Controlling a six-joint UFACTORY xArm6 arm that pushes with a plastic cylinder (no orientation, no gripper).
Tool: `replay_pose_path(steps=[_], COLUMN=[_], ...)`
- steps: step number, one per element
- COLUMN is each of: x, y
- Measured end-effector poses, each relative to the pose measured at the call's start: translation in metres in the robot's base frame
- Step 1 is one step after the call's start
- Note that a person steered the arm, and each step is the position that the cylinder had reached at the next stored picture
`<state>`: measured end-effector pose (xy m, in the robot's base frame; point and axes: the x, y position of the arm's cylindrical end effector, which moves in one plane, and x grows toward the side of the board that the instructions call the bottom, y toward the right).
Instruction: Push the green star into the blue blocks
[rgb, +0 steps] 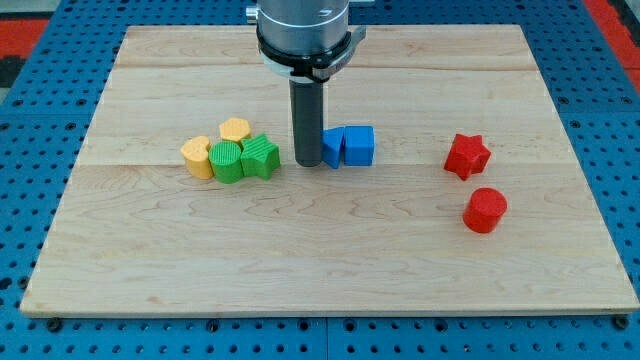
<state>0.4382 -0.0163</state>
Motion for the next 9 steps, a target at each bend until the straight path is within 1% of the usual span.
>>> replay_pose_path(steps=[3, 4, 5, 6, 7, 8, 9], x=[-0.017, 0.035, 0.067, 0.031, -0.015, -0.020, 0.017], y=[-0.021, -0.023, -0.098, -0.095, -0.077, -0.036, -0.055])
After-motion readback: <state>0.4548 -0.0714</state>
